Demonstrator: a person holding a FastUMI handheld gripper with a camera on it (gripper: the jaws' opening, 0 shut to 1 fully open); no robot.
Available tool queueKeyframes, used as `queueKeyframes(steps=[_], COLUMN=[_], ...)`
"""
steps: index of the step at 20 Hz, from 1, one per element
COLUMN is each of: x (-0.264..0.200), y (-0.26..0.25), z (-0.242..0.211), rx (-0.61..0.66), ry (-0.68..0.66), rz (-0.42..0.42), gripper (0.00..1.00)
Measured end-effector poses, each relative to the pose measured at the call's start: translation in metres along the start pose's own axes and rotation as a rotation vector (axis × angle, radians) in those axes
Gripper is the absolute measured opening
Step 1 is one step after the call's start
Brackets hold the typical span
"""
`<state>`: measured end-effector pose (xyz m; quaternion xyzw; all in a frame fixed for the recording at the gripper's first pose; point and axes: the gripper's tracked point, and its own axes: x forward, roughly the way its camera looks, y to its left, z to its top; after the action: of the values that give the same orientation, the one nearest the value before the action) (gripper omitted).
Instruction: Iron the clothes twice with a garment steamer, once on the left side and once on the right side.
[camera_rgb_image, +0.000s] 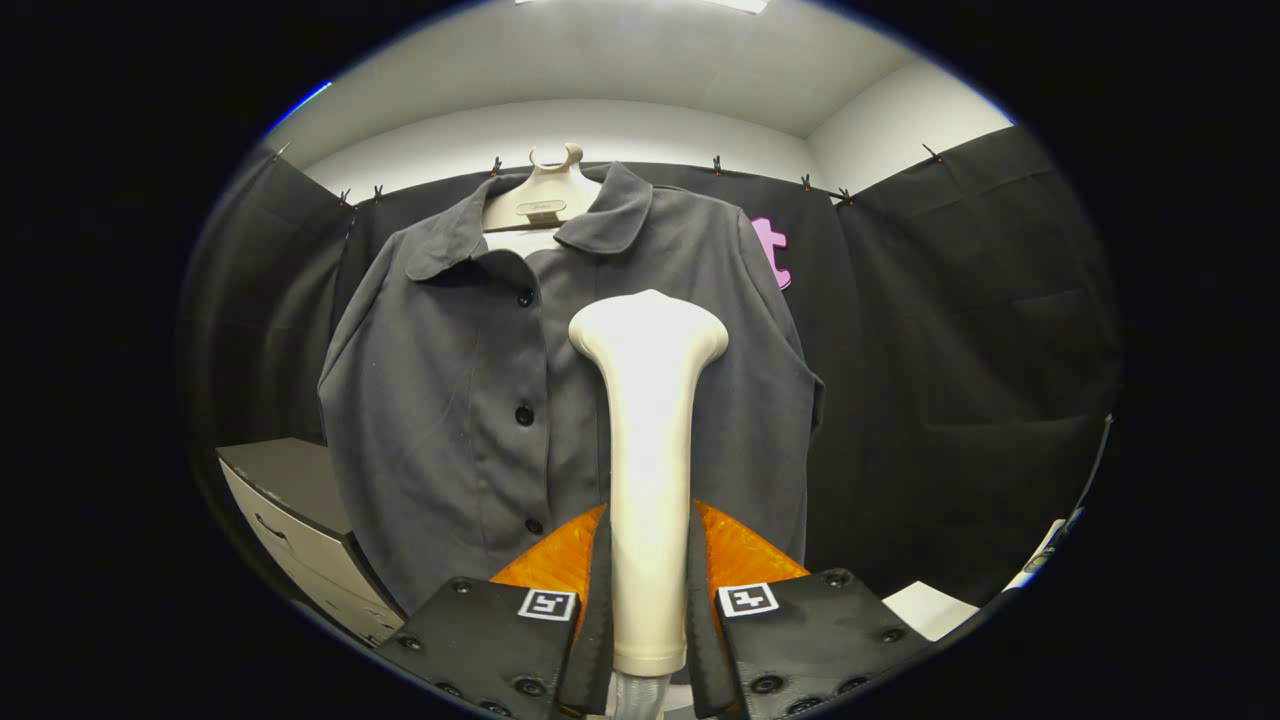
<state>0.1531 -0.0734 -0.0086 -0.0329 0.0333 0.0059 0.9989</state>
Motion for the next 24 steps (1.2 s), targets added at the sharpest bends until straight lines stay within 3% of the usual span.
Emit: queueKeyframes(steps=[24], x=[-0.032], y=[-0.006], z=[-0.105], rx=[0.024], ry=[0.17], rz=[-0.038], gripper=[0.38])
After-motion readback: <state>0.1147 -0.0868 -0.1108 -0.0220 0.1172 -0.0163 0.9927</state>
